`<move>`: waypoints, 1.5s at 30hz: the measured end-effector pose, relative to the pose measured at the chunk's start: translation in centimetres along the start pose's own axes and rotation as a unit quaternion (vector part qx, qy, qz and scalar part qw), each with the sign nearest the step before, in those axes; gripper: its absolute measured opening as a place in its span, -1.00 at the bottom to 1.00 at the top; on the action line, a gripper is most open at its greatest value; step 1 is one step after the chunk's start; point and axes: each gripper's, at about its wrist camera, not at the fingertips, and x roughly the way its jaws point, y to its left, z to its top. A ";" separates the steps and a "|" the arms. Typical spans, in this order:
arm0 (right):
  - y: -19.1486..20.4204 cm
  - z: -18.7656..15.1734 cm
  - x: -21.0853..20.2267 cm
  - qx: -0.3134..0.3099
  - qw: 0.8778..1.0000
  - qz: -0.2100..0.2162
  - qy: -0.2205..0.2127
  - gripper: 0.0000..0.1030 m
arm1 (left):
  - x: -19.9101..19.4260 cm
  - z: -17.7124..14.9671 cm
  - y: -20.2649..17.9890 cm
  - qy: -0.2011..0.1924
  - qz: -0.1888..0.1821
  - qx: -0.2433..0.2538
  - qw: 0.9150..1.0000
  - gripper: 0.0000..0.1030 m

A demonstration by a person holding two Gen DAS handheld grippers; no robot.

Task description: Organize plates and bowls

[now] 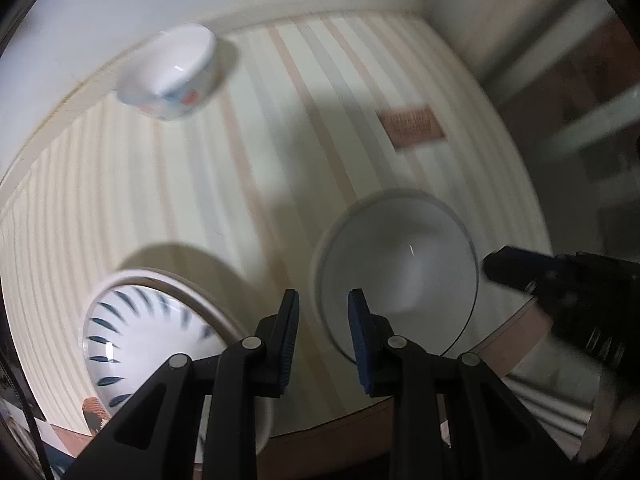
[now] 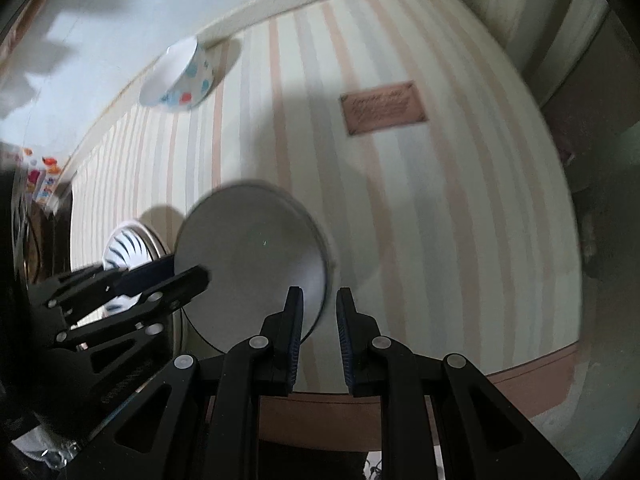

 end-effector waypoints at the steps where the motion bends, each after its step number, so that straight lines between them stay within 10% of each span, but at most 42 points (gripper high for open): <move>1: -0.3 0.9 -1.1 0.008 1.000 0.011 -0.011 -0.63 | -1.2 0.6 1.1 -0.013 -0.006 -0.015 1.000 -0.54; 7: 1.1 8.1 -3.5 0.014 0.995 0.083 -0.052 0.01 | -3.1 5.8 9.6 -0.054 -0.004 -0.130 0.990 -0.39; 19: 10.3 22.8 8.0 -0.036 0.994 0.100 -0.022 0.02 | 2.0 15.0 19.9 -0.051 0.026 -0.243 0.968 -0.40; 27: 12.8 25.9 13.9 -0.050 0.995 0.087 0.022 0.02 | 5.8 17.2 19.4 -0.018 0.037 -0.220 0.975 -0.40; 34: 14.5 26.2 15.8 -0.081 0.994 0.074 0.025 -0.69 | 6.9 17.6 17.4 -0.027 0.042 -0.196 0.979 -0.54; 45: 15.5 25.1 14.9 -0.102 0.993 0.057 0.012 -0.70 | 4.1 16.2 16.8 -0.049 0.044 -0.180 0.981 -0.54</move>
